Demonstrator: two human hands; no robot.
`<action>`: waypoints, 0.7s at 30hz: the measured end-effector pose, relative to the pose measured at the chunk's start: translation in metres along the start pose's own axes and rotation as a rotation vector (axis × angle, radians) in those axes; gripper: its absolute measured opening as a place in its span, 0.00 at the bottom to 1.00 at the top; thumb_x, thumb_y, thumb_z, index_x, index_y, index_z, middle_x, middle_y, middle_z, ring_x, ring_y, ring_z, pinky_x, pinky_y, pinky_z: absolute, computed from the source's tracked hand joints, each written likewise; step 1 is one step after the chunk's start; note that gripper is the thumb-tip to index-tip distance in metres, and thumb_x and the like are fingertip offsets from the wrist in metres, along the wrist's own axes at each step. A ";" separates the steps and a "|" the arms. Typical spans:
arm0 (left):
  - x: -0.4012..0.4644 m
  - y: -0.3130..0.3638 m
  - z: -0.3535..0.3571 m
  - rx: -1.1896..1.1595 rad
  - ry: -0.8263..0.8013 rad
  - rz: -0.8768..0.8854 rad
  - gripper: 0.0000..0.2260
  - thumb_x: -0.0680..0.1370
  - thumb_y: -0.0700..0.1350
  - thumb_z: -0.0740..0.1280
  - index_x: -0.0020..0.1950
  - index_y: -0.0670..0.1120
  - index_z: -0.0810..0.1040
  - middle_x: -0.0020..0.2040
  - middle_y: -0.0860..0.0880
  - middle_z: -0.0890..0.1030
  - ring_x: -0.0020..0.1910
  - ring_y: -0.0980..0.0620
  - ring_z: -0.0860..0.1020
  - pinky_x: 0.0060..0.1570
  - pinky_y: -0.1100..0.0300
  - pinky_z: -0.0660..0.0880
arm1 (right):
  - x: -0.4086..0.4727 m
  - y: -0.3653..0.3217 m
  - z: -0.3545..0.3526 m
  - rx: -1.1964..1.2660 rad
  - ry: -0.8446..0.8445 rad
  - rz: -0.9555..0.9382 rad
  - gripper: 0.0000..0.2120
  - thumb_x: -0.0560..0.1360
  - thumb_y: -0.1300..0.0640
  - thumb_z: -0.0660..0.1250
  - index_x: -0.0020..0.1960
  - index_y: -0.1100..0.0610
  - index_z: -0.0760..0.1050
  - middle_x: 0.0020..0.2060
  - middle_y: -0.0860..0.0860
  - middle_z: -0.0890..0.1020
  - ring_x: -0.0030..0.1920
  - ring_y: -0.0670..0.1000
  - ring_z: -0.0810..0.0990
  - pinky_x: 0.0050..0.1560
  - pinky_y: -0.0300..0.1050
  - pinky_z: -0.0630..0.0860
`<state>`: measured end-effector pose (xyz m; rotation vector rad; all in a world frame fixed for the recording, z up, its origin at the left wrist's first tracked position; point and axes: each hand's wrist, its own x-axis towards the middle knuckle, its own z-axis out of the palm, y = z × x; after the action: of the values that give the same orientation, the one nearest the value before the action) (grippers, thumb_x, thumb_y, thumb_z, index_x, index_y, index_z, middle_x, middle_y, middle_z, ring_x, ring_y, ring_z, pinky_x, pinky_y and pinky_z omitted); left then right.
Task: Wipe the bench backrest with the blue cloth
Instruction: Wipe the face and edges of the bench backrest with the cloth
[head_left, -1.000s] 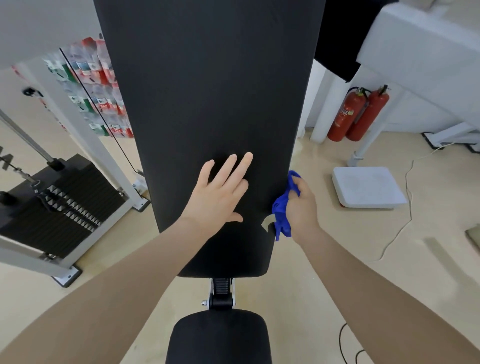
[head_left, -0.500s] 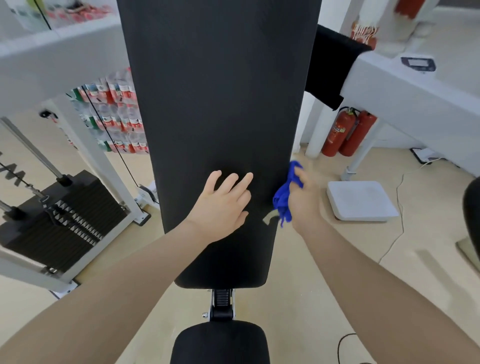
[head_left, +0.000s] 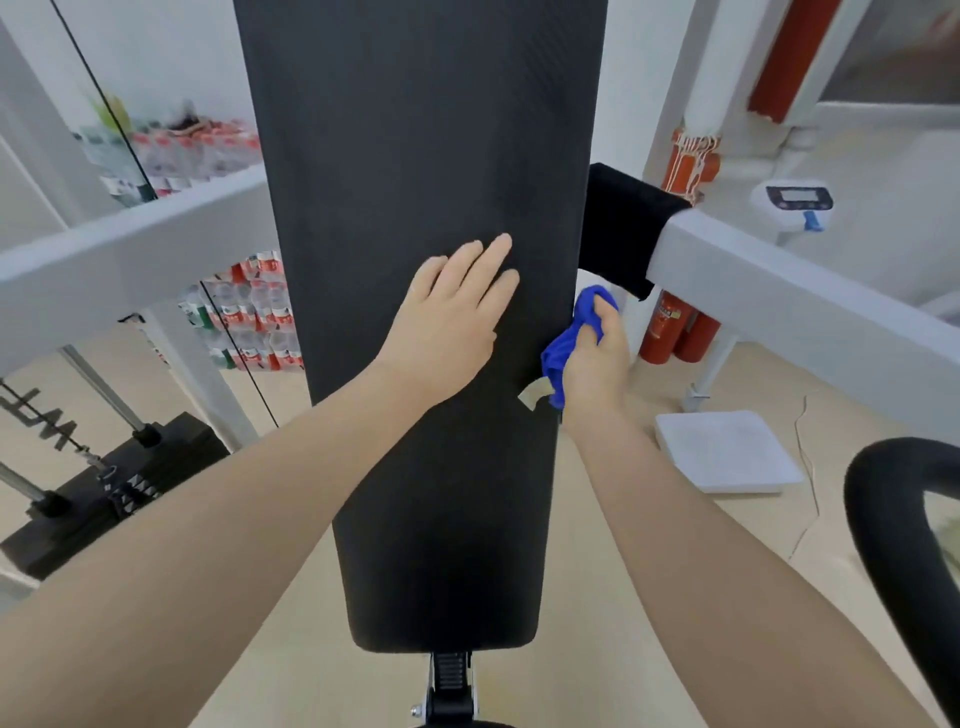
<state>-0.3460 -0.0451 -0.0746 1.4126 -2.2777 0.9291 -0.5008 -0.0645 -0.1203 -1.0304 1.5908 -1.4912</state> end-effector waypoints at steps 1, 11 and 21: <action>0.011 -0.010 -0.002 0.009 0.014 -0.058 0.28 0.69 0.48 0.72 0.67 0.42 0.70 0.72 0.42 0.67 0.68 0.41 0.68 0.63 0.48 0.67 | 0.000 0.010 -0.002 -0.022 -0.025 0.052 0.19 0.82 0.61 0.51 0.69 0.48 0.66 0.55 0.51 0.74 0.48 0.52 0.75 0.46 0.46 0.75; 0.027 -0.036 0.008 0.153 -0.014 -0.069 0.41 0.67 0.62 0.71 0.73 0.45 0.61 0.74 0.46 0.63 0.72 0.44 0.63 0.68 0.44 0.61 | 0.031 -0.072 0.004 -0.041 0.013 -0.081 0.20 0.81 0.64 0.51 0.68 0.51 0.69 0.54 0.44 0.70 0.46 0.43 0.72 0.49 0.34 0.71; 0.031 -0.032 0.001 0.059 -0.040 -0.107 0.40 0.63 0.57 0.76 0.70 0.44 0.67 0.72 0.45 0.67 0.70 0.43 0.67 0.65 0.43 0.65 | 0.042 -0.056 0.006 -0.116 -0.019 -0.069 0.22 0.77 0.68 0.52 0.65 0.52 0.73 0.57 0.50 0.76 0.53 0.50 0.74 0.51 0.40 0.70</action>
<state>-0.3318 -0.0769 -0.0466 1.5742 -2.1951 0.9497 -0.5088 -0.1056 -0.0641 -1.1715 1.6593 -1.4434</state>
